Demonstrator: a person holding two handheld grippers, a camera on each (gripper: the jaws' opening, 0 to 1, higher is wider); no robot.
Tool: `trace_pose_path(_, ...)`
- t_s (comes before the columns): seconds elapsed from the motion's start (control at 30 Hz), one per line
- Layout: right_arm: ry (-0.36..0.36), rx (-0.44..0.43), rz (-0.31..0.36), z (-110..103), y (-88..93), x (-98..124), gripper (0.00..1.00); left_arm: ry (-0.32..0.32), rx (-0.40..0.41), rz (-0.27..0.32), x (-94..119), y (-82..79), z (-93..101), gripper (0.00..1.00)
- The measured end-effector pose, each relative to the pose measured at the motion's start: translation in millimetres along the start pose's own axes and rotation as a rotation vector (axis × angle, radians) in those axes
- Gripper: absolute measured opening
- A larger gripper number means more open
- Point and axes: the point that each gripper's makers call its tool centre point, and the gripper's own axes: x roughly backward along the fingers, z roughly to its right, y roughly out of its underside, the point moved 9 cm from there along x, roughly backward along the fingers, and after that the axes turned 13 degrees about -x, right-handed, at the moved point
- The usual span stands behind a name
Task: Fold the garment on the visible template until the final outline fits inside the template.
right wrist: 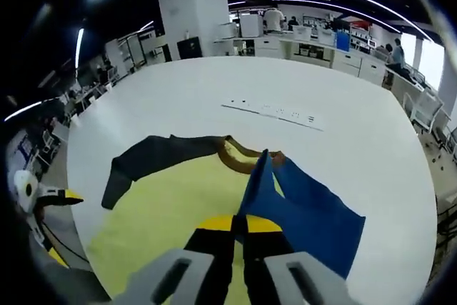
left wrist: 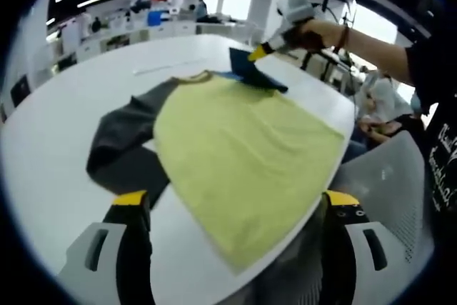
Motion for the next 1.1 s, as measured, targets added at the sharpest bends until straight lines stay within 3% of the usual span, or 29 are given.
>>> trace_pose_path(1.1, -0.094, 0.058, 0.002, -66.9, -12.1, -29.5, 0.0, -0.007, 0.006, -0.003, 0.2, -1.5, -4.0, 0.95)
